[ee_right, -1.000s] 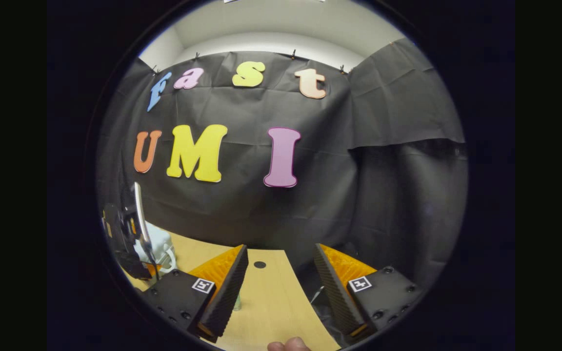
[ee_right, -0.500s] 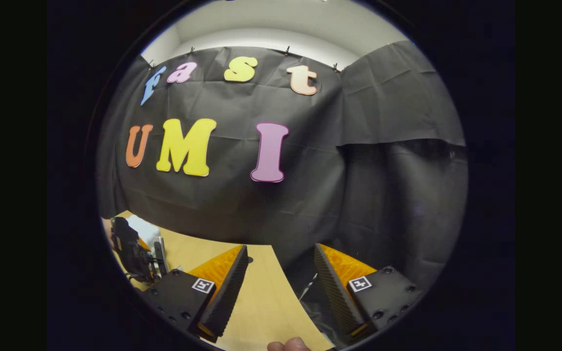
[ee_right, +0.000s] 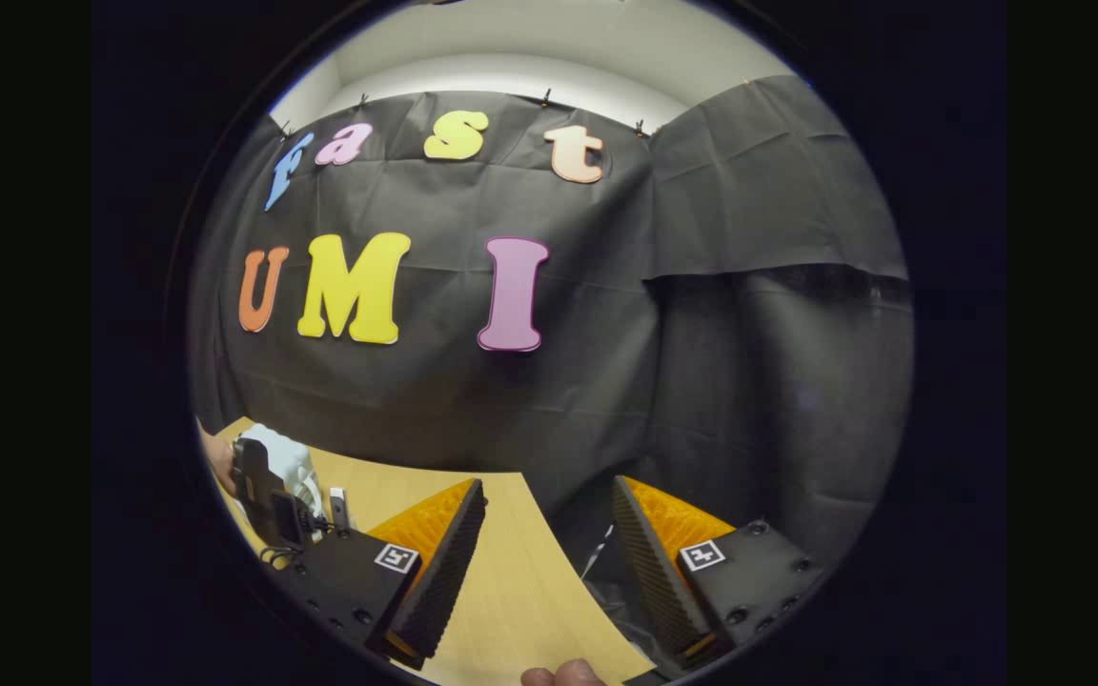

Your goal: First open the suitcase, pack the skin care products into it, and then close the suitcase.

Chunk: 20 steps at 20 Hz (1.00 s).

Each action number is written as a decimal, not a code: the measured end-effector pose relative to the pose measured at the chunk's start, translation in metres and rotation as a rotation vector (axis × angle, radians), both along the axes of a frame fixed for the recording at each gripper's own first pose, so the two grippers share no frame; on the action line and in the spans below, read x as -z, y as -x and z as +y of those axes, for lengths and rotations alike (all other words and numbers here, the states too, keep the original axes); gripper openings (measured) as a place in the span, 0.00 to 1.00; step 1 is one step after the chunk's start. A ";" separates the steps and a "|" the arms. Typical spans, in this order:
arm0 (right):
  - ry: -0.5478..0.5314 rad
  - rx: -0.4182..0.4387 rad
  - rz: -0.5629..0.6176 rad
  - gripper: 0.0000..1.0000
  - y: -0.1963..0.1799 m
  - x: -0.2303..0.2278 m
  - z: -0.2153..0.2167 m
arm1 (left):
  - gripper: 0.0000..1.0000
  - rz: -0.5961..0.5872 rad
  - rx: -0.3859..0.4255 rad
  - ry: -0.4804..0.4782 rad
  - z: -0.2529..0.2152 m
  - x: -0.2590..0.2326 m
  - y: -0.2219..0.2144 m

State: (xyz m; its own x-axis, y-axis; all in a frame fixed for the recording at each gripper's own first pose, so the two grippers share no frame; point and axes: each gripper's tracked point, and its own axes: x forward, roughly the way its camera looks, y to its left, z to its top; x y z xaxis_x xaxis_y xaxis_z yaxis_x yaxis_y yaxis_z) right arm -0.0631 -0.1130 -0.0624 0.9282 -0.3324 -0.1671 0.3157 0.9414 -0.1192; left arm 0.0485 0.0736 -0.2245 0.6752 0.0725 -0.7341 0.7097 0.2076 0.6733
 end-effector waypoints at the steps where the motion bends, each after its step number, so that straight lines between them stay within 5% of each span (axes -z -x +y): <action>1: 0.002 -0.001 0.001 0.80 0.001 0.001 0.002 | 0.27 -0.004 -0.010 0.010 0.000 -0.002 0.001; 6: 0.012 -0.005 0.009 0.81 0.004 0.004 0.010 | 0.17 -0.079 -0.029 0.077 0.004 -0.030 0.000; 11: -0.003 -0.034 -0.004 0.81 0.000 0.000 0.027 | 0.07 -0.265 -0.096 0.277 0.035 -0.113 -0.014; 20: -0.001 -0.175 -0.013 0.81 -0.026 -0.013 0.090 | 0.03 -0.590 -0.464 0.837 0.189 -0.235 -0.007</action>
State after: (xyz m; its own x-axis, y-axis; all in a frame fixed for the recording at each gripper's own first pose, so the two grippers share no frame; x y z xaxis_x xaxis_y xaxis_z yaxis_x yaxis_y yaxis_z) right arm -0.0367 -0.0228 -0.0494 0.9740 -0.1649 -0.1553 0.1480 0.9823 -0.1149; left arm 0.0552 0.2624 0.0103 0.9689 0.0409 -0.2439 0.0629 0.9130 0.4031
